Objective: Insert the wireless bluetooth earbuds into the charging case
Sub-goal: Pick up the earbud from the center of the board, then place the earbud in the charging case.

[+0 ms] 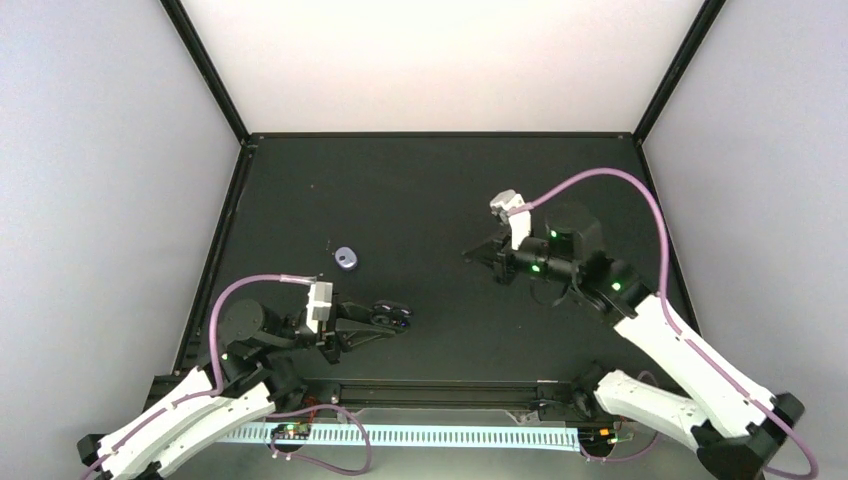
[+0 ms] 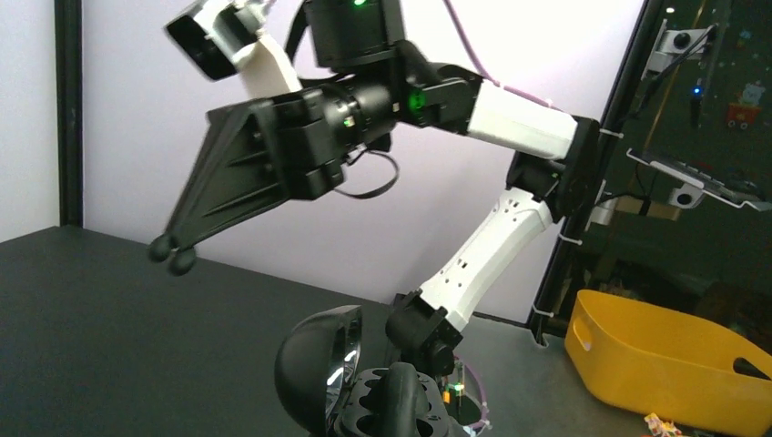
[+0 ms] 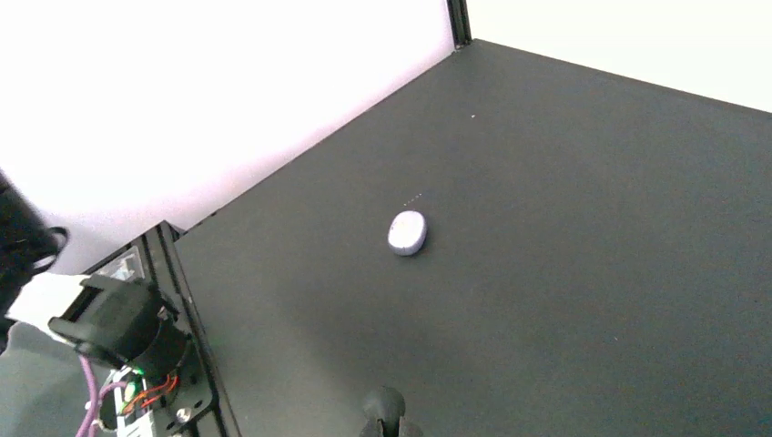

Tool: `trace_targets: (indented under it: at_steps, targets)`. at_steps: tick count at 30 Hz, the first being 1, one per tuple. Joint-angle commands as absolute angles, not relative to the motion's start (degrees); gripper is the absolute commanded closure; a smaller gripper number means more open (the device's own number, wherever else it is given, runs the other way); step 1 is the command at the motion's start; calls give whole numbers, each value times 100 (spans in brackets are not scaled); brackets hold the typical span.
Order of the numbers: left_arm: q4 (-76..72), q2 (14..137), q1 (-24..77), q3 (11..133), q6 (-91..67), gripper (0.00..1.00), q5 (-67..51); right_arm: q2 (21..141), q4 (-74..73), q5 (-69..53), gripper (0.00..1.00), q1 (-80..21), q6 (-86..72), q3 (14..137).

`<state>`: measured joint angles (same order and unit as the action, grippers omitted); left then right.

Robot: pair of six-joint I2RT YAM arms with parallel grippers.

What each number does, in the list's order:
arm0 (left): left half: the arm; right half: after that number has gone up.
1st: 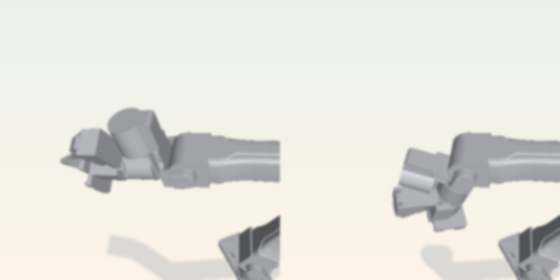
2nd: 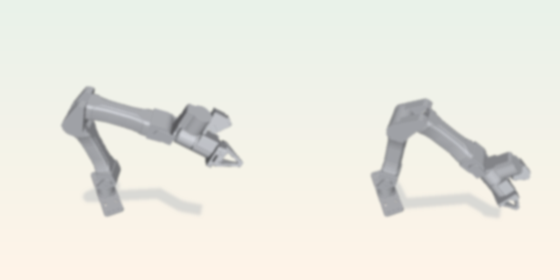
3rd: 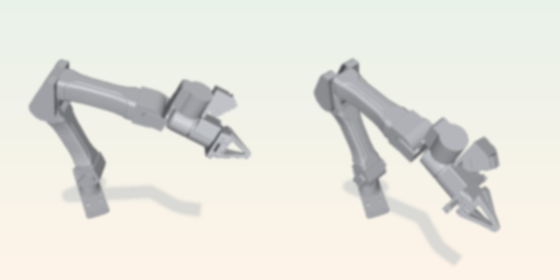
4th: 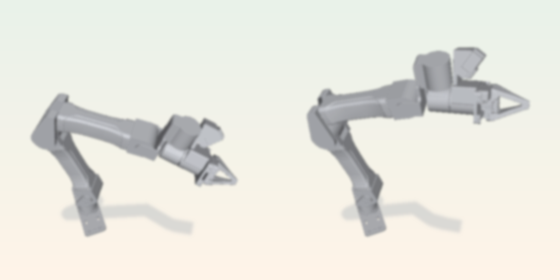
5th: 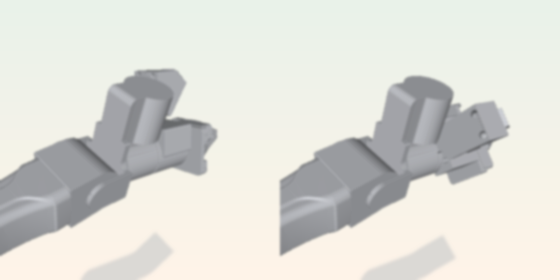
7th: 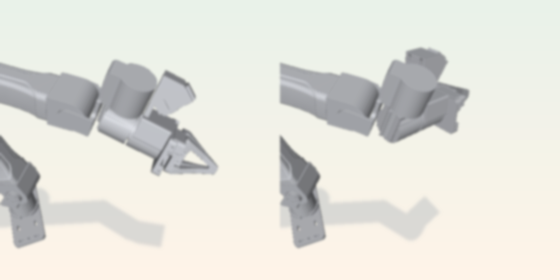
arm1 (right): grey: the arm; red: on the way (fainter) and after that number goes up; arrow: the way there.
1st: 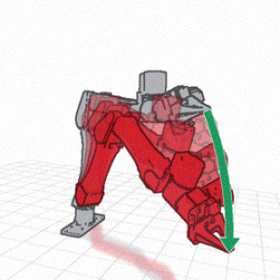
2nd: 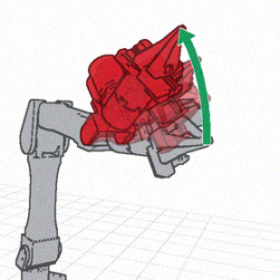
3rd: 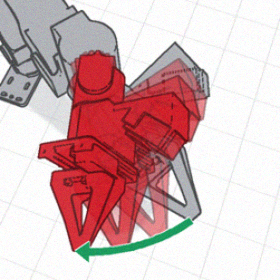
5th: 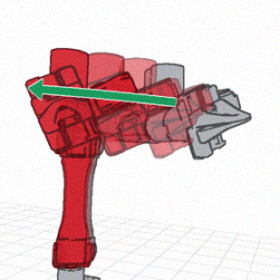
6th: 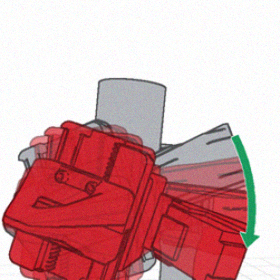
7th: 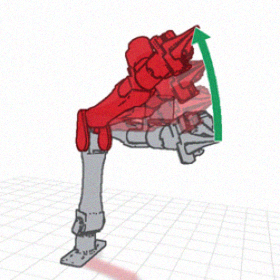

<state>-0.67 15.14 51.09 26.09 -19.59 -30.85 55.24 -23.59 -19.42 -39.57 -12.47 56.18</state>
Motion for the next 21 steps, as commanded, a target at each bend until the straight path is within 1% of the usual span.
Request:
trace_targets:
  at_steps: [1, 4, 8, 12, 16, 19, 21]
  targets:
    - [-653, 1897, 5135, 2652, -2022, 98, -3237, 5036, -3164, -2159, 99, -3999, -890, 5630]
    - [-771, 2085, 5133, 2649, -1960, 98, -3214, 4860, -3127, -2272, 99, -3995, -1397, 5728]
    - [-1063, 2300, 5133, 2658, -1741, 98, -2865, 4677, -2738, -2358, 99, -3999, -2556, 5946]
    - [-1309, 2518, 5139, 2786, -1476, 98, -2117, 4520, -2386, -1818, 99, -3995, -4035, 6218]
    - [-1727, 2831, 5136, 2874, -1064, 98, -1368, 4656, -2868, -1000, 99, -3995, -5124, 6796]
    - [-2119, 3185, 5136, 2905, -746, 99, -633, 4819, -3183, -750, 99, -3997, -5896, 7168]
    - [-2655, 3392, 5138, 2846, -642, 98, -249, 4920, -3465, -575, 99, -4017, -6269, 7466]
